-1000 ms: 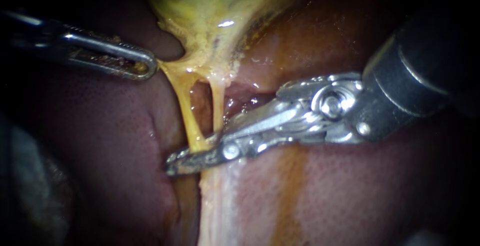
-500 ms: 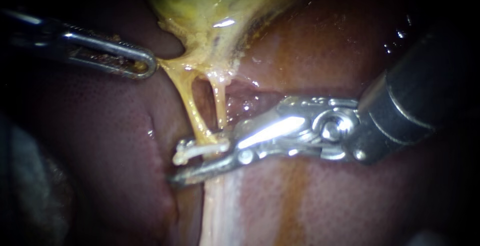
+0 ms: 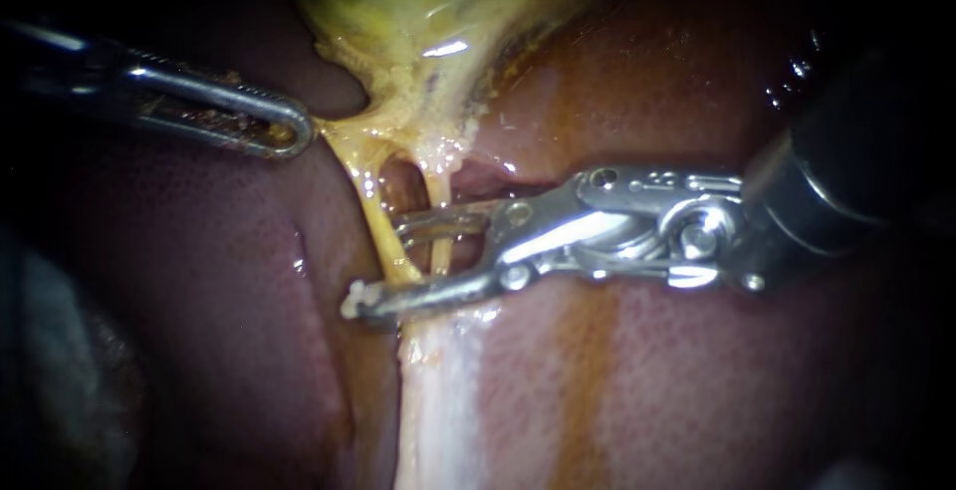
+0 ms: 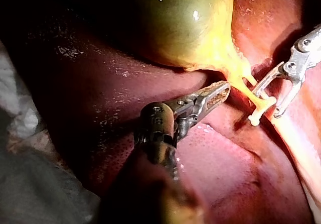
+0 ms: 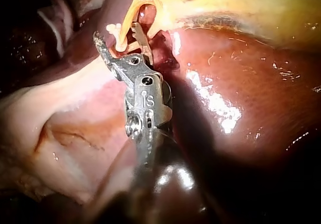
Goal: Going back first clip left tube
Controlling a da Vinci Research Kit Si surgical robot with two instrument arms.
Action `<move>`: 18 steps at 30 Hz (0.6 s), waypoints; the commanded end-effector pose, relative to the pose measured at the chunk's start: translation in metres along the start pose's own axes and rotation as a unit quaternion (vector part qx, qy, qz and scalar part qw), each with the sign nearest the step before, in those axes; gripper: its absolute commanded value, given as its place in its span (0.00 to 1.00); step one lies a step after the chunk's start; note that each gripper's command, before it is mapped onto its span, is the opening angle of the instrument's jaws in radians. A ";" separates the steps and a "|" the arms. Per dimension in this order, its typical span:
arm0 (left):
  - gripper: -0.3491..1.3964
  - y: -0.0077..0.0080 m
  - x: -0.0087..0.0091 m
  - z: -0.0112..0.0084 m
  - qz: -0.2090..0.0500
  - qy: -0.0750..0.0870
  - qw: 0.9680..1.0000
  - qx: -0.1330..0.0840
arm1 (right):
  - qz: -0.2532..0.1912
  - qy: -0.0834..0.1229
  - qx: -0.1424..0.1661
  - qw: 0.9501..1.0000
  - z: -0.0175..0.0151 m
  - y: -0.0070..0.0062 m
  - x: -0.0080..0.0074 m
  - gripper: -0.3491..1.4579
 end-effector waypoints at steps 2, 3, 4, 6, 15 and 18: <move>0.00 0.0000 0.0000 0.0000 0.000 0.000 1.000 0.000 | -0.009 0.002 -0.003 1.000 -0.0012 -0.0005 -0.0001 0.47; 0.00 0.0000 0.0000 0.0000 0.000 0.000 1.000 0.000 | -0.017 0.002 -0.005 1.000 -0.0020 -0.0007 -0.0002 0.47; 0.00 0.0000 0.0000 0.0000 0.000 0.000 1.000 0.000 | -0.025 0.003 -0.007 1.000 -0.0026 -0.0008 -0.0003 0.47; 0.00 0.0000 0.0000 0.0000 0.000 0.000 1.000 0.000 | -0.036 0.005 -0.010 0.999 -0.0039 -0.0010 -0.0003 0.47; 0.00 0.0000 0.0000 -0.0001 0.000 0.000 1.000 0.000 | -0.056 0.012 -0.022 0.998 -0.0107 -0.0019 0.0000 0.47; 0.00 0.0000 0.0000 0.0000 0.000 0.000 1.000 0.000 | -0.060 0.009 -0.021 0.998 -0.0118 -0.0021 -0.0006 0.47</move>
